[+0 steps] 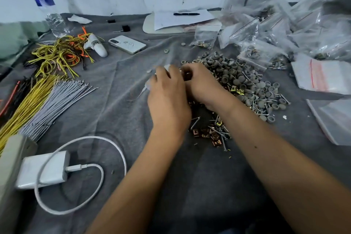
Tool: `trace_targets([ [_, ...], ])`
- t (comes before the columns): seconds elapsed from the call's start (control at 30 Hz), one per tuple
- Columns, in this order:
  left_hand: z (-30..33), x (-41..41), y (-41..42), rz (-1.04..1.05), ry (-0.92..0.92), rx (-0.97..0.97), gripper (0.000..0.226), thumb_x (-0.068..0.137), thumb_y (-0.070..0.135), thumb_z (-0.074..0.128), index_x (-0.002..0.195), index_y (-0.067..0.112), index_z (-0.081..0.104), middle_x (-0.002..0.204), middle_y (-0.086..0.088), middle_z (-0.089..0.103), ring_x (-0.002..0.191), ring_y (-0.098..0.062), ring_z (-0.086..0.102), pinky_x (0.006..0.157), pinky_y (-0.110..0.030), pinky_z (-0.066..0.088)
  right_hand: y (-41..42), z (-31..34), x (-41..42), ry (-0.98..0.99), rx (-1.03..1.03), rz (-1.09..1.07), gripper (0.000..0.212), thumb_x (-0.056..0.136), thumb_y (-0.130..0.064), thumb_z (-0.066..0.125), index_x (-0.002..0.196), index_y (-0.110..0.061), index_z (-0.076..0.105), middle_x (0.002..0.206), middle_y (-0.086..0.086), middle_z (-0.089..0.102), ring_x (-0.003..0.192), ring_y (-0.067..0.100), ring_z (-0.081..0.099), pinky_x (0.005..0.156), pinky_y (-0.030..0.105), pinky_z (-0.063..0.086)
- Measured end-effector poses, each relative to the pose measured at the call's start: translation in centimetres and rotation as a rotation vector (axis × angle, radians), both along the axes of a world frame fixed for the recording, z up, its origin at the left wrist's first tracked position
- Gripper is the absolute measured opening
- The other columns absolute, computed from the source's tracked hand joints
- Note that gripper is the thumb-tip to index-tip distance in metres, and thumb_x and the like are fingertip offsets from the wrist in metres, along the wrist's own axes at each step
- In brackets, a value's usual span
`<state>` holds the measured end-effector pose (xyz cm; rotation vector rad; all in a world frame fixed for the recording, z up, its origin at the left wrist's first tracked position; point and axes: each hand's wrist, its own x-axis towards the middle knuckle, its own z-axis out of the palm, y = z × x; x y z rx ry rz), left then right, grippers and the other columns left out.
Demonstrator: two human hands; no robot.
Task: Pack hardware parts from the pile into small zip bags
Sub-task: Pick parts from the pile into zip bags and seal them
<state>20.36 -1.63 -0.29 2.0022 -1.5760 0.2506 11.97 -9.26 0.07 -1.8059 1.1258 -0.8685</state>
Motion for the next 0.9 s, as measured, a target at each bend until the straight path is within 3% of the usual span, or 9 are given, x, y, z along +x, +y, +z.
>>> trace_targets([
  [0.13,-0.4,0.1,-0.8,-0.022,0.072,-0.052,0.022,0.089,-0.002,0.054,0.109,0.007,0.055,0.115,-0.013,0.057,0.096,-0.033,0.058,0.066,-0.034,0.028,-0.3,-0.7,-0.4,0.102,-0.121,-0.061,0.011,0.083,-0.010,0.072,0.078,-0.011,0.063,0.080,0.008,0.070,0.072,0.019,0.061,0.067,0.033,0.046],
  [0.23,-0.1,1.3,-1.2,-0.096,0.141,-0.143,0.011,0.087,-0.004,0.055,0.094,0.001,0.062,0.095,-0.016,0.061,0.079,-0.038,0.057,0.062,-0.042,0.033,-0.5,-1.0,-1.0,0.126,-0.149,-0.111,0.011,0.086,-0.015,0.078,0.090,-0.017,0.068,0.083,-0.004,0.072,0.078,0.011,0.068,0.065,0.019,0.049],
  [0.37,0.9,3.9,-1.4,-0.070,0.241,-0.218,0.014,0.083,-0.001,0.062,0.091,0.003,0.073,0.091,-0.014,0.071,0.087,-0.036,0.064,0.078,-0.047,0.048,-0.5,-1.2,-2.3,0.097,-0.146,-0.181,0.020,0.084,-0.023,0.082,0.088,-0.018,0.064,0.075,-0.001,0.072,0.065,0.010,0.067,0.060,0.026,0.050],
  [0.43,1.9,4.8,-1.4,-0.004,0.236,-0.294,0.015,0.085,0.002,0.061,0.092,0.005,0.074,0.093,-0.012,0.072,0.089,-0.033,0.065,0.080,-0.042,0.048,0.2,-0.8,-2.5,0.050,-0.148,-0.060,0.031,0.082,-0.035,0.086,0.093,-0.018,0.063,0.074,-0.003,0.074,0.062,0.005,0.068,0.057,0.021,0.051],
  [0.5,3.4,6.0,-1.4,0.114,0.164,-0.441,0.015,0.088,0.009,0.059,0.090,0.008,0.073,0.094,-0.011,0.072,0.088,-0.031,0.063,0.071,-0.031,0.037,0.8,-0.1,-2.9,0.011,-0.162,0.124,0.035,0.080,-0.038,0.087,0.097,-0.019,0.064,0.079,-0.005,0.074,0.069,0.007,0.070,0.062,0.020,0.054],
  [0.57,5.2,6.9,-1.1,0.211,0.108,-0.645,0.015,0.086,0.014,0.057,0.086,0.010,0.071,0.091,-0.010,0.071,0.080,-0.029,0.062,0.066,-0.025,0.026,0.9,0.8,-4.0,0.160,-0.191,0.263,0.028,0.078,-0.038,0.087,0.094,-0.025,0.069,0.086,-0.010,0.073,0.079,0.005,0.070,0.072,0.020,0.056],
  [0.63,5.8,7.0,-1.0,0.266,0.054,-0.741,0.015,0.083,0.015,0.056,0.086,0.013,0.070,0.095,-0.009,0.069,0.076,-0.028,0.061,0.064,-0.026,0.025,0.6,1.4,-5.1,0.450,-0.161,0.361,0.021,0.076,-0.039,0.088,0.088,-0.035,0.072,0.092,-0.015,0.072,0.088,0.001,0.068,0.076,0.018,0.053],
  [0.77,2.4,4.5,-1.2,0.140,0.034,-0.278,0.018,0.085,0.010,0.057,0.096,0.013,0.070,0.108,-0.010,0.065,0.097,-0.034,0.061,0.068,-0.042,0.041,0.6,1.1,-5.2,0.796,-0.131,0.446,0.022,0.074,-0.042,0.090,0.084,-0.038,0.070,0.118,-0.005,0.065,0.119,0.017,0.059,0.097,0.036,0.052],
  [0.9,-0.8,3.4,-1.7,-0.028,0.085,-0.032,0.009,0.087,0.014,0.064,0.092,0.014,0.072,0.098,-0.008,0.067,0.090,-0.032,0.062,0.069,-0.039,0.045,0.7,0.7,-4.9,0.811,-0.208,0.473,0.025,0.079,-0.038,0.086,0.071,-0.038,0.063,0.088,-0.012,0.061,0.087,0.008,0.060,0.069,0.026,0.044],
])
